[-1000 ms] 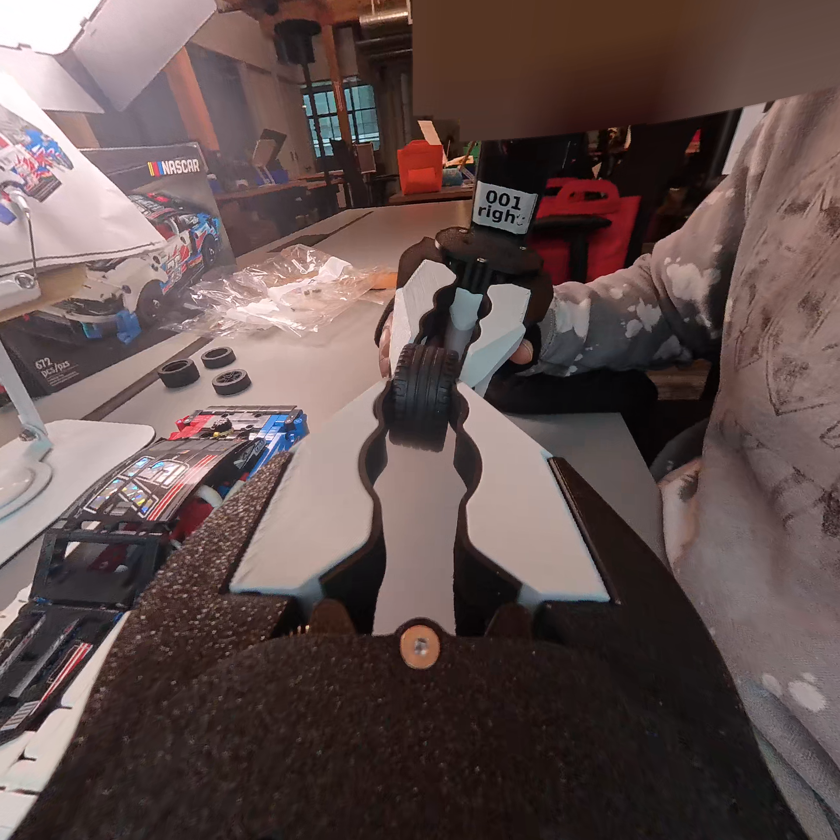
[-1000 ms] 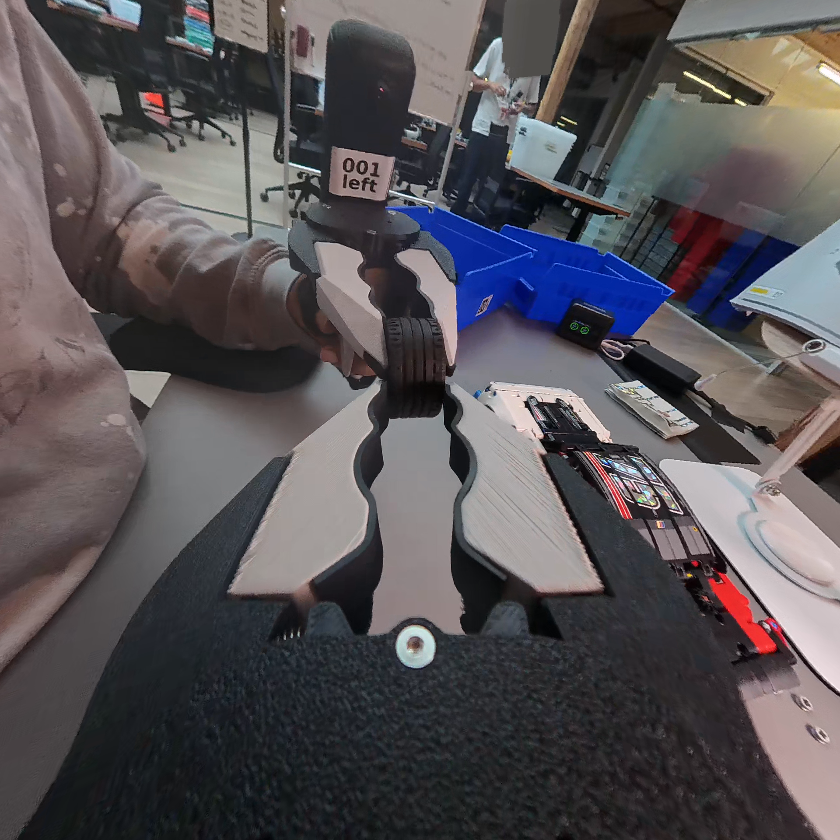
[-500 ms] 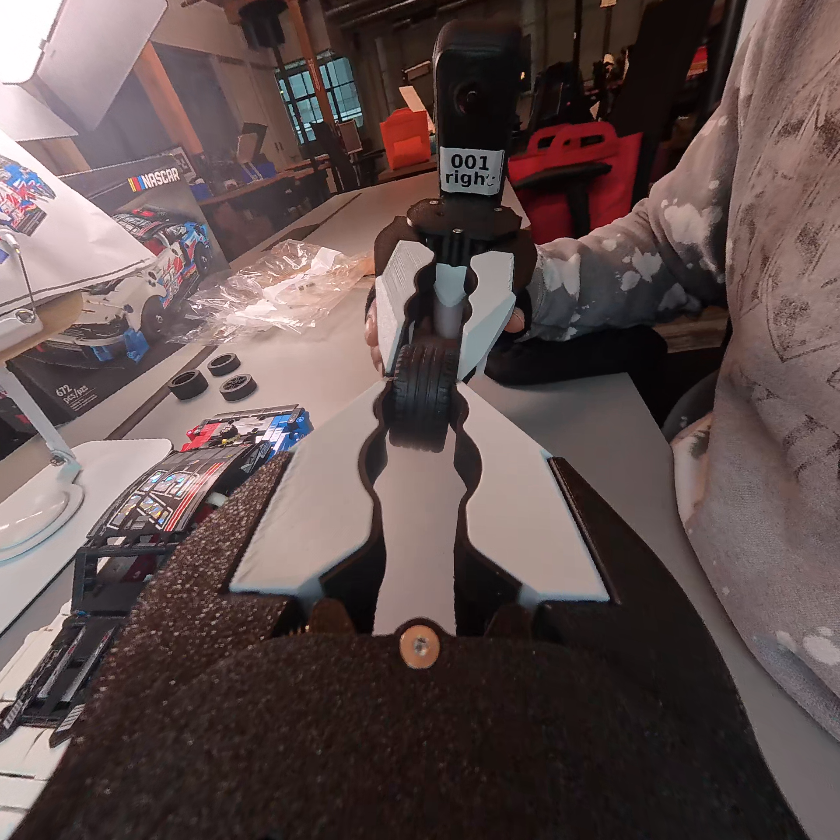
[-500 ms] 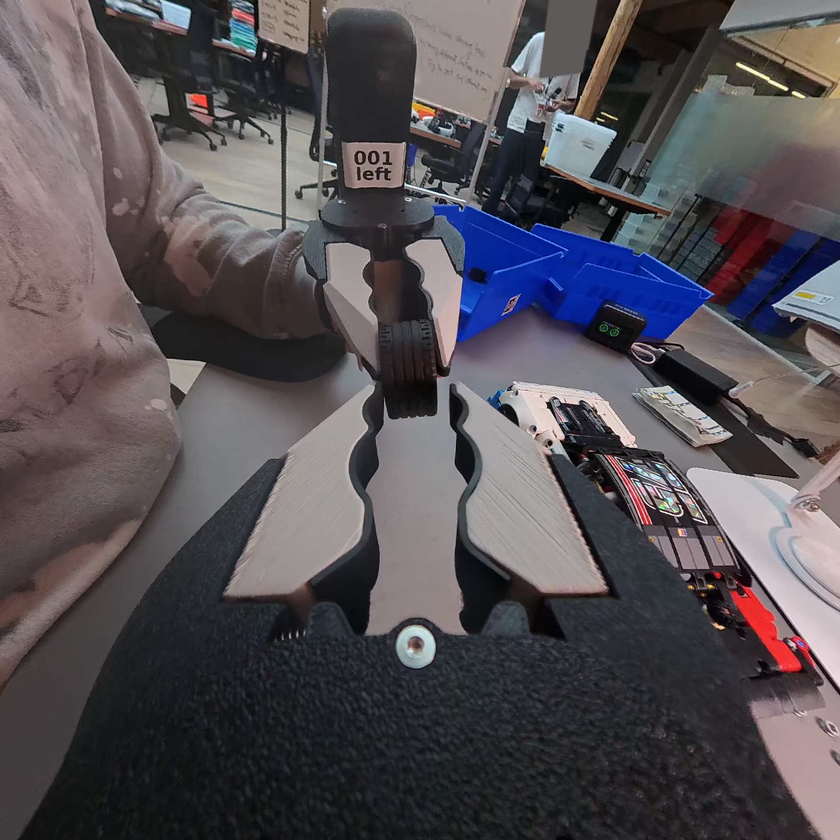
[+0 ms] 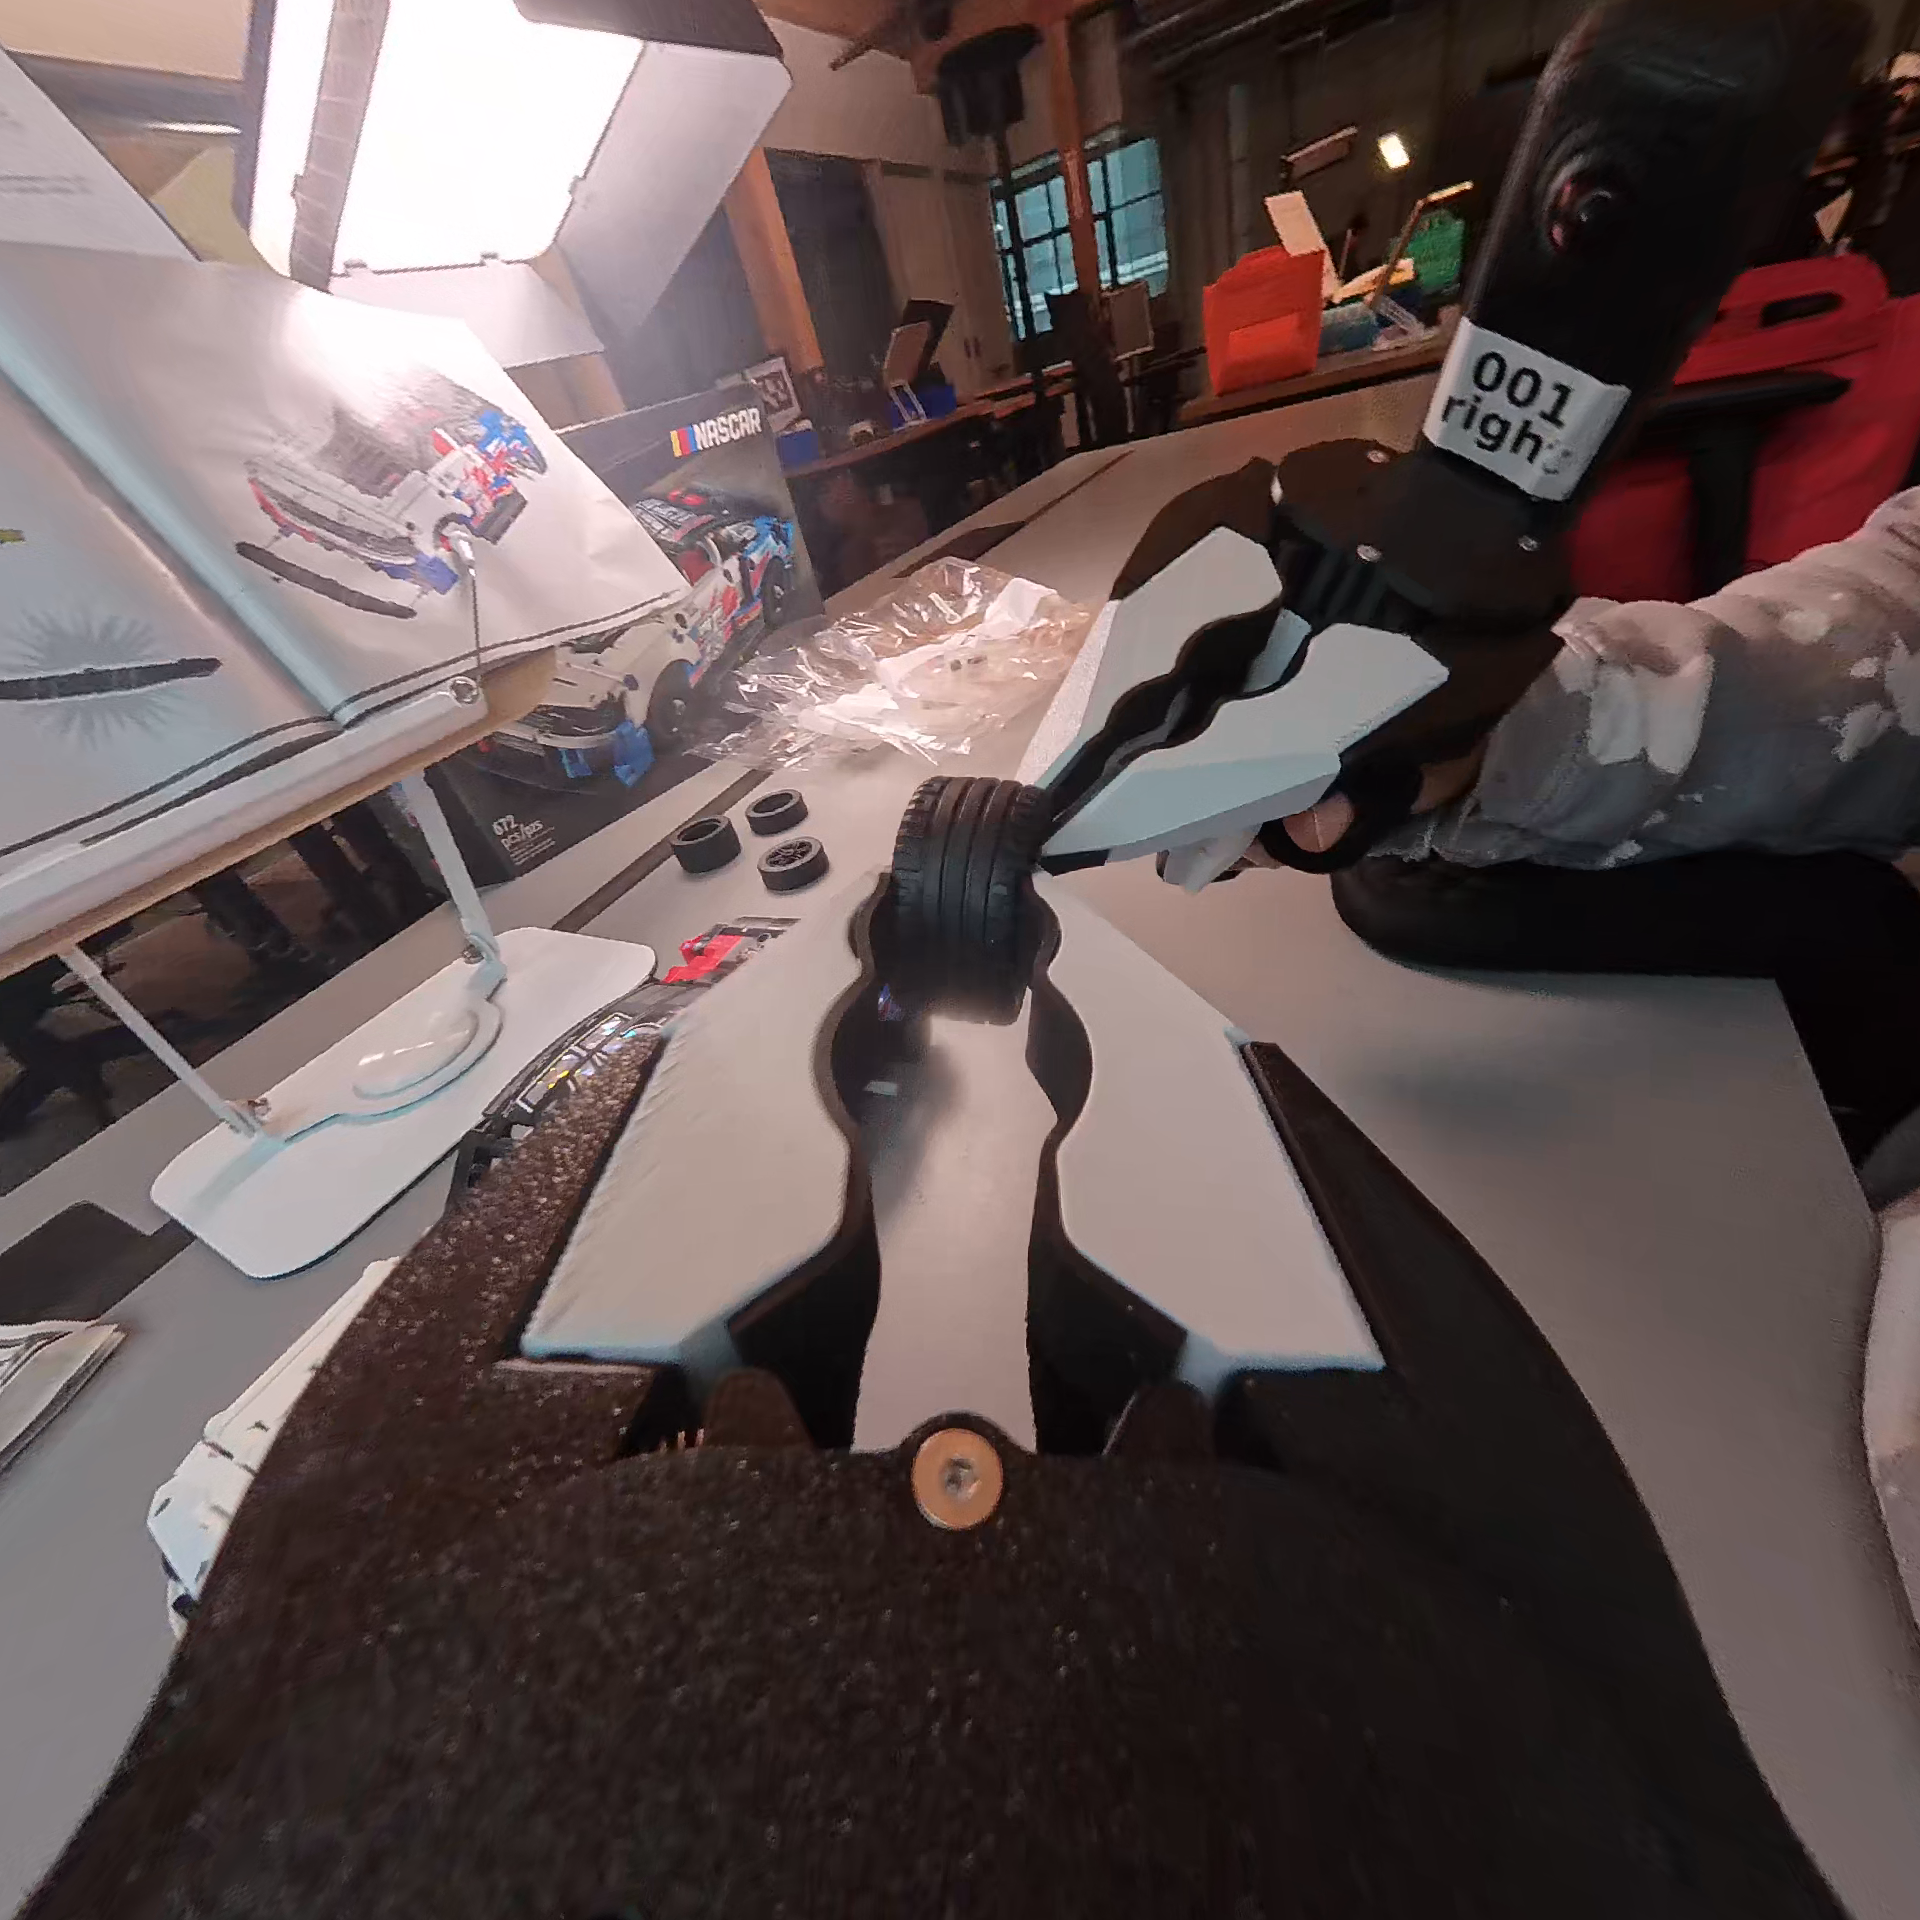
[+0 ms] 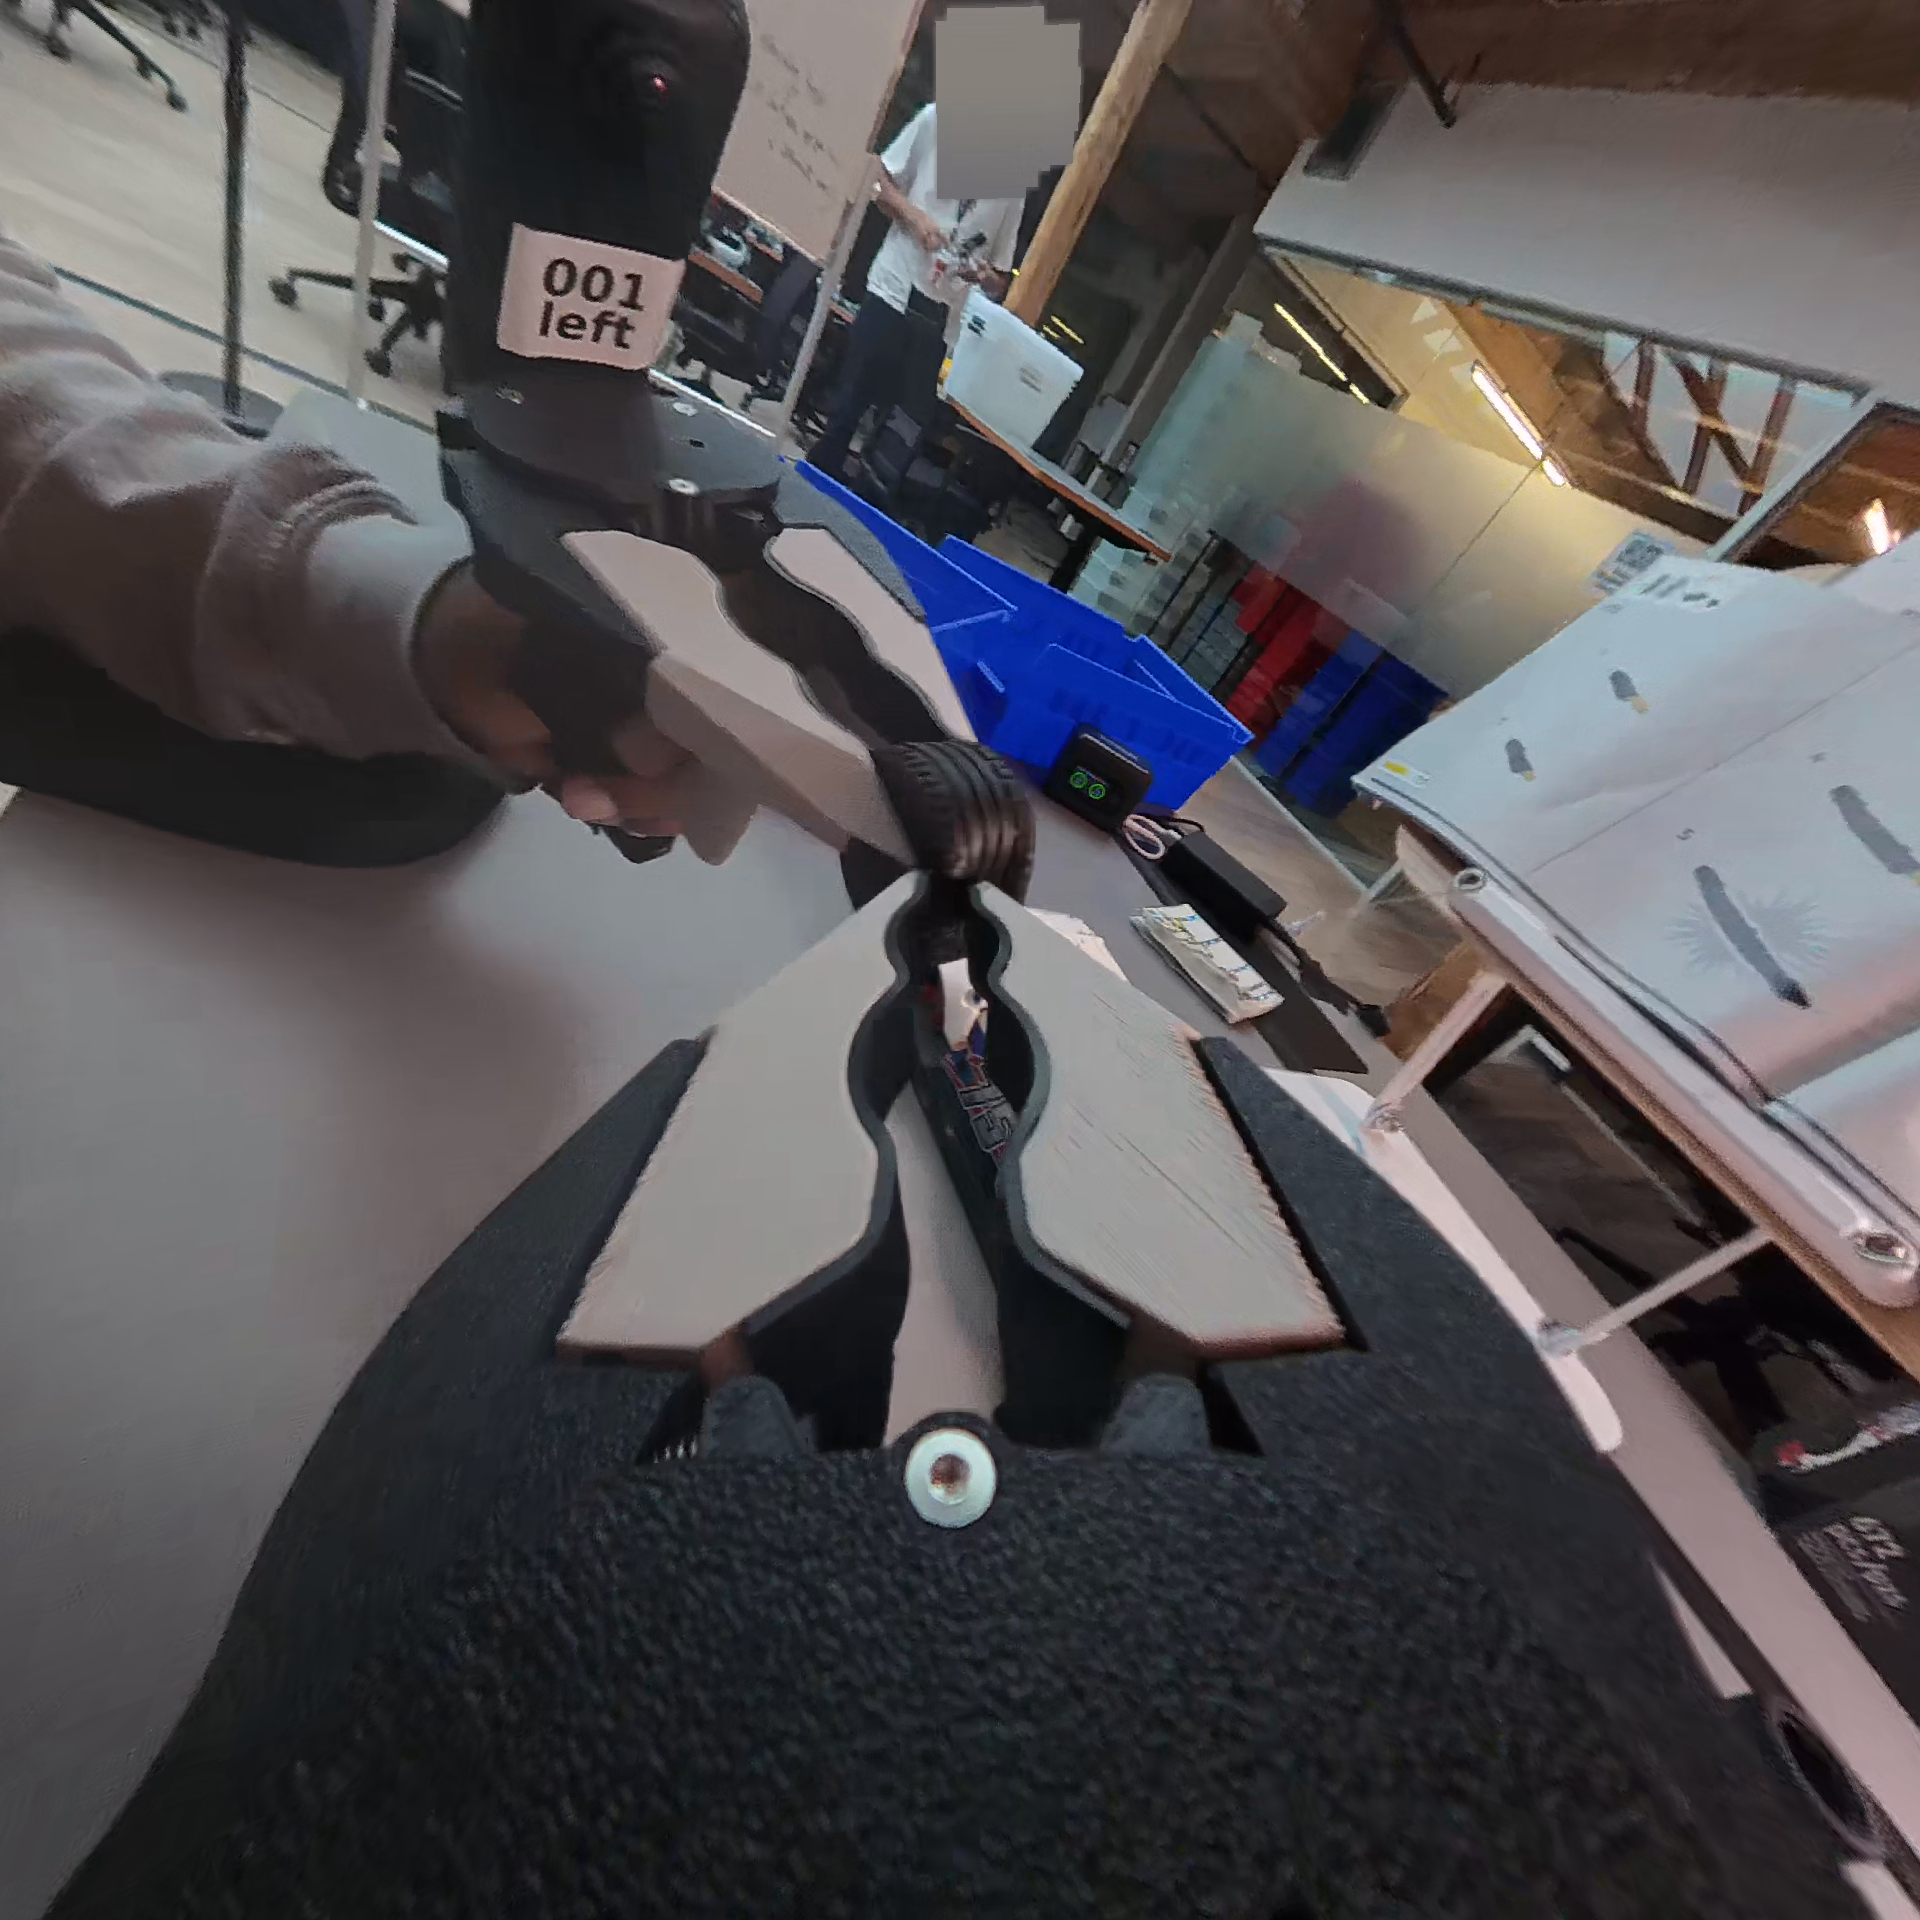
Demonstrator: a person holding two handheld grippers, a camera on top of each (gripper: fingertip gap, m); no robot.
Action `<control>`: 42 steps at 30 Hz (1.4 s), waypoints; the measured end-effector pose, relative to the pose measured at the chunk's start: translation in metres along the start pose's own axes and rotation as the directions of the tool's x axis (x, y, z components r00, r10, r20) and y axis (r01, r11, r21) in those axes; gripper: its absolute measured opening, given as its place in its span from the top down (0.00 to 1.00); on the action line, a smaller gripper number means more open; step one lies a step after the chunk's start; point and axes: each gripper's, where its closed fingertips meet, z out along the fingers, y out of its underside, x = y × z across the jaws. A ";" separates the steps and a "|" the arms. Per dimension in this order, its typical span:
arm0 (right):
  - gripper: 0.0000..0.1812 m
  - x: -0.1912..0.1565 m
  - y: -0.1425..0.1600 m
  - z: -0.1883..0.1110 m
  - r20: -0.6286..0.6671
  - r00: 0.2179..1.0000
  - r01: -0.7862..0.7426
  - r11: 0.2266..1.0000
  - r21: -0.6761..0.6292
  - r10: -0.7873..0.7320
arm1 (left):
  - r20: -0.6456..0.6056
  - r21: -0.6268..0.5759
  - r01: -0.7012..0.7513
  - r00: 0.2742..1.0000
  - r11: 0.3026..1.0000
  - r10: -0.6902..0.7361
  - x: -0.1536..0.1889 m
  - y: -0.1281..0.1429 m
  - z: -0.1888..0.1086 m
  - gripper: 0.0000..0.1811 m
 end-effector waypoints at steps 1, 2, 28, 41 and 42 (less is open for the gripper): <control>0.99 0.001 -0.002 0.001 -0.025 0.999 0.020 1.000 0.002 -0.020 | 0.010 0.008 0.001 1.000 1.000 -0.001 -0.001 -0.002 -0.001 0.89; 0.99 0.001 -0.003 0.001 -0.031 0.999 0.020 1.000 0.007 -0.020 | 0.005 0.013 0.010 1.000 1.000 -0.010 -0.001 -0.003 -0.001 0.89; 0.91 -0.012 -0.014 -0.009 0.216 0.961 -0.192 0.979 0.065 0.174 | -0.174 0.054 -0.017 0.984 0.998 0.026 0.021 -0.011 -0.008 0.88; 0.96 -0.021 -0.017 -0.009 0.254 0.952 -0.190 0.980 0.062 0.169 | -0.213 0.075 0.011 0.977 0.997 0.005 0.025 -0.013 -0.012 0.89; 0.96 -0.023 -0.017 -0.011 0.280 0.943 -0.200 0.978 0.054 0.177 | -0.227 0.076 0.011 0.974 0.997 0.007 0.028 -0.012 -0.012 0.89</control>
